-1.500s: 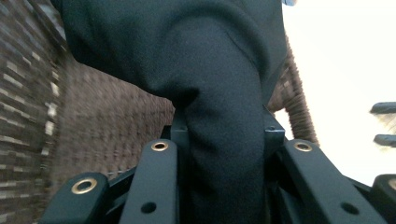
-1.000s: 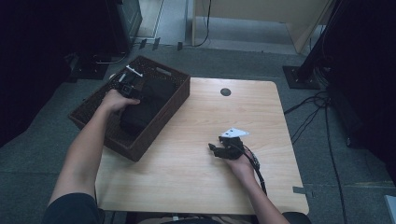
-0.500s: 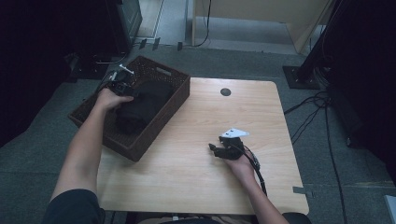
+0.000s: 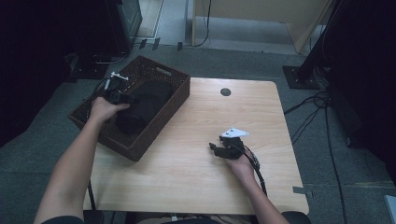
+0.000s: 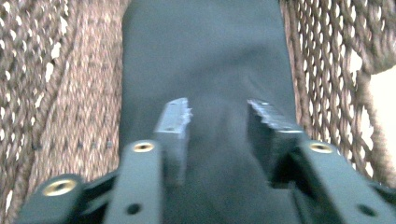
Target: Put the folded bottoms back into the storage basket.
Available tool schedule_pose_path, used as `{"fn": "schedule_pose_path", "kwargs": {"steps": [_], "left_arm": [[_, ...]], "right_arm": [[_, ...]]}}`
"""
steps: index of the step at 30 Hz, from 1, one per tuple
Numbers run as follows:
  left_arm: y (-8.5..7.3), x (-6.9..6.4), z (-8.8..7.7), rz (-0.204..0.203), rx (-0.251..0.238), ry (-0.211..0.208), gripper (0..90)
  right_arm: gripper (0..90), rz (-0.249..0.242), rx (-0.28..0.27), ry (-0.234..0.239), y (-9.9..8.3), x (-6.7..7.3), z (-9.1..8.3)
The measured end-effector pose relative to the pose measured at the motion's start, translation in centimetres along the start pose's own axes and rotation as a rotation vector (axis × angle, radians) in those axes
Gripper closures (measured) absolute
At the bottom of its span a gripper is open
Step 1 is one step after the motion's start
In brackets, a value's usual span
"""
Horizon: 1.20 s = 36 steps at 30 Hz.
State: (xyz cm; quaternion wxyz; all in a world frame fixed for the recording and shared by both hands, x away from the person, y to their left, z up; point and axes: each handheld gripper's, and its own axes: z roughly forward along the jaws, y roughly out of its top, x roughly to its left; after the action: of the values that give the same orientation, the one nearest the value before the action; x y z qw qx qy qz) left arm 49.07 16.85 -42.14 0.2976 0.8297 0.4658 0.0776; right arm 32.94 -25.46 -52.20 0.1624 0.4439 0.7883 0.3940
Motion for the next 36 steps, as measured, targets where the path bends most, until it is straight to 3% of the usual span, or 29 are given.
{"fn": "schedule_pose_path", "kwargs": {"steps": [1,4,6,9,11,14,17,25,36], "left_arm": [[-0.4,-0.4,0.1,0.018,0.027,0.012,63.1],[-1.2,-0.9,0.0,0.004,0.005,0.007,63.1],[-1.7,-1.2,0.1,0.016,0.002,0.012,59.7],[-2.3,-1.7,0.9,0.036,0.064,0.015,49.7],[-2.5,-1.7,1.2,0.051,0.070,0.038,47.4],[-2.7,-1.5,1.9,0.039,0.057,0.037,43.4],[-2.9,-1.4,2.4,0.056,0.039,0.041,40.1],[-3.2,-1.0,3.0,0.044,0.017,0.048,39.8],[-2.8,-1.2,2.1,0.022,-0.006,0.034,39.4]], "right_arm": [[42.7,-0.004,0.000,-0.002,0.0,0.0,0.0],[42.7,-0.006,-0.002,-0.002,0.1,0.0,0.1],[42.7,-0.006,-0.002,-0.001,0.1,0.0,0.1],[42.7,-0.008,-0.001,-0.002,0.1,0.0,0.1],[42.8,-0.008,-0.001,-0.004,0.1,0.0,0.1],[42.9,-0.008,-0.001,-0.003,0.1,0.0,0.1],[43.0,-0.003,-0.001,-0.004,0.1,0.0,0.1],[42.9,-0.008,-0.002,-0.008,0.0,0.0,0.1],[42.6,0.002,0.000,-0.002,0.0,0.0,0.0]]}}
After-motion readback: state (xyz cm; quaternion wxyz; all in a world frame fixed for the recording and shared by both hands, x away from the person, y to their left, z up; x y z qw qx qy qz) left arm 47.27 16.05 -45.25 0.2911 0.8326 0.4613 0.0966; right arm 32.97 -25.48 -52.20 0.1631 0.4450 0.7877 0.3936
